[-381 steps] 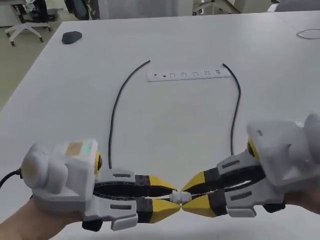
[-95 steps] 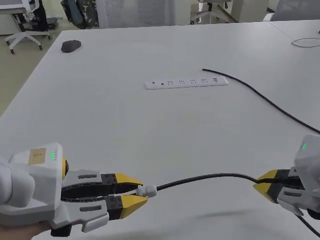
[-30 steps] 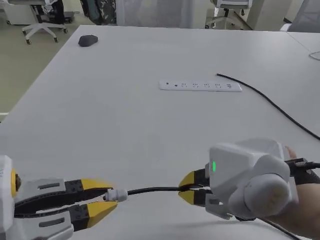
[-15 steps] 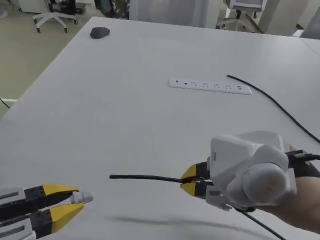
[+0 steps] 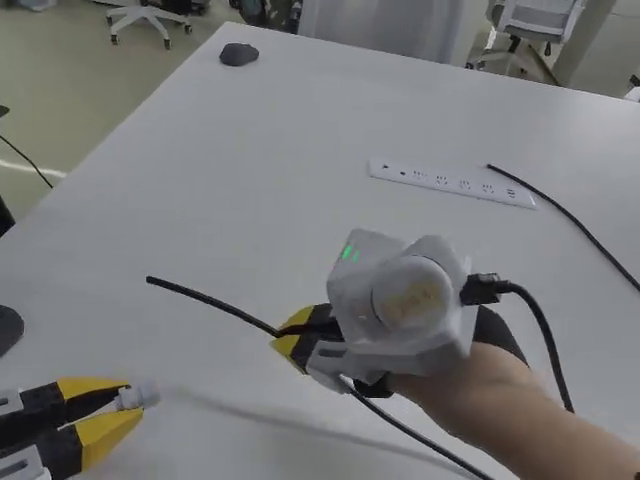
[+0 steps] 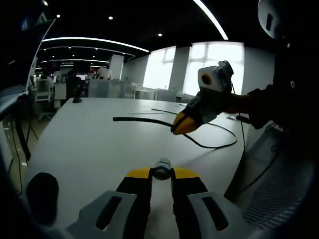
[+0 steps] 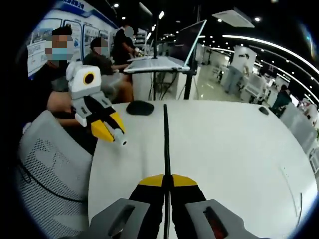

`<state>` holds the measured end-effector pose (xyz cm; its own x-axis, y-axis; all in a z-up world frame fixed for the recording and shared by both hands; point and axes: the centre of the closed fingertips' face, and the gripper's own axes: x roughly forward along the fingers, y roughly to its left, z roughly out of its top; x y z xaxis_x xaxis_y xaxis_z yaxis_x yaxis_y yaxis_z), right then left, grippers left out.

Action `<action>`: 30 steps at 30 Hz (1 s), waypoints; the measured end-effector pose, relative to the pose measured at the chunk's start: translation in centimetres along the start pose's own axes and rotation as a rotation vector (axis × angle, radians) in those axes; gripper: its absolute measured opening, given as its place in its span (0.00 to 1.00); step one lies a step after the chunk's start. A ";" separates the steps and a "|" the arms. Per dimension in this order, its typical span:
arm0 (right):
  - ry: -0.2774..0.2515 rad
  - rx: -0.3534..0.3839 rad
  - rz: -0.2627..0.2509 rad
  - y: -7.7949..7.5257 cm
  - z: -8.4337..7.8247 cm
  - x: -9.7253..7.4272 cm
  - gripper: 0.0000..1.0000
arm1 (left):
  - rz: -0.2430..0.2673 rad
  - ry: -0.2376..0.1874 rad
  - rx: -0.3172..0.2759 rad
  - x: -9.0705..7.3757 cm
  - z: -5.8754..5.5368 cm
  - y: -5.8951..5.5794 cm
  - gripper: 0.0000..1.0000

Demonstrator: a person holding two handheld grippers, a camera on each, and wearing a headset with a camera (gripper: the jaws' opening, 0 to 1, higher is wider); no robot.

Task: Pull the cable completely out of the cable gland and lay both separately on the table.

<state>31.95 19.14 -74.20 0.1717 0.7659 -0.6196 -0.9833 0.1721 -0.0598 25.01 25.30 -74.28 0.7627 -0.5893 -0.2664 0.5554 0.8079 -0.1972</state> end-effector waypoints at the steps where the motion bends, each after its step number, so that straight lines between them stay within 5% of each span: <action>1: -0.003 -0.009 -0.015 0.0 0.1 0.7 0.00 | 0.025 -0.005 -0.002 -0.1 -0.3 0.4 0.15; 9: -0.058 0.122 -0.056 -0.2 0.4 6.0 0.00 | 0.128 -0.019 -0.027 -0.4 -2.5 2.4 0.15; 14: -0.073 0.233 -0.025 -0.1 0.0 8.6 0.00 | 0.169 0.001 -0.019 -0.4 -4.0 3.0 0.15; 30: -0.027 0.173 -0.046 -0.6 -1.8 10.6 0.00 | 0.183 -0.003 -0.030 -0.4 -5.9 3.2 0.15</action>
<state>34.27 26.03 -82.14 0.2201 0.7705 -0.5982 -0.9496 0.3096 0.0494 24.50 28.09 -80.38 0.8509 -0.4326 -0.2980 0.3974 0.9011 -0.1735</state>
